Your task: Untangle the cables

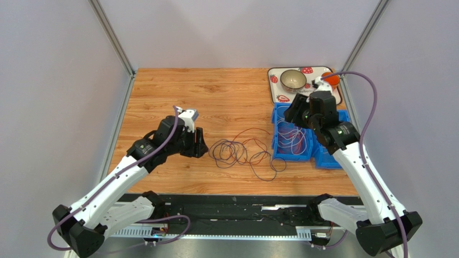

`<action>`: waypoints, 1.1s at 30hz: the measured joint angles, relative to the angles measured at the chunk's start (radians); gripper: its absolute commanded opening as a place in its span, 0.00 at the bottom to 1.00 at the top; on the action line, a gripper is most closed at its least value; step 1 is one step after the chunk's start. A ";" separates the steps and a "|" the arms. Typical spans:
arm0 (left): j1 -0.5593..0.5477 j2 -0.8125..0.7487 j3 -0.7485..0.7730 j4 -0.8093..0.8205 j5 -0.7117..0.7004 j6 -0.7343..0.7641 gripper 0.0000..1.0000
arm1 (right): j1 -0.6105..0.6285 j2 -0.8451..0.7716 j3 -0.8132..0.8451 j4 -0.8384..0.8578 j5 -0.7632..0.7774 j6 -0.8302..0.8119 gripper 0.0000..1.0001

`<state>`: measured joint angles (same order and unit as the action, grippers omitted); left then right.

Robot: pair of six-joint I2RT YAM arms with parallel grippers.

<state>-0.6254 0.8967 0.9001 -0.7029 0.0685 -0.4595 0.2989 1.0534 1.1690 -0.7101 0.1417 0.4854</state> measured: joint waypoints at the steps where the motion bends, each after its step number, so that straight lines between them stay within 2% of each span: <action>1: -0.005 0.022 0.000 0.015 0.005 -0.010 0.59 | 0.040 -0.003 -0.010 0.000 -0.006 0.008 0.56; 5: -0.050 0.143 0.031 0.065 0.008 -0.034 0.59 | 0.139 -0.012 -0.066 -0.014 -0.014 0.031 0.56; 8: -0.089 0.245 0.081 0.097 0.005 -0.032 0.60 | 0.168 -0.026 -0.108 -0.027 -0.023 0.043 0.56; 15: -0.130 0.510 0.222 0.225 0.010 0.013 0.60 | 0.170 -0.096 -0.125 -0.066 -0.003 0.034 0.60; 22: -0.142 0.725 0.296 0.315 0.031 0.055 0.60 | 0.170 -0.161 -0.121 -0.116 0.069 -0.012 0.62; 33: -0.180 0.954 0.433 0.358 0.045 0.089 0.55 | 0.170 -0.176 -0.121 -0.143 0.092 -0.045 0.62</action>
<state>-0.8051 1.8511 1.3327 -0.3450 0.1135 -0.3710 0.4690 0.8772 1.0481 -0.8532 0.2337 0.4400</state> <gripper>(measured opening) 0.569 0.619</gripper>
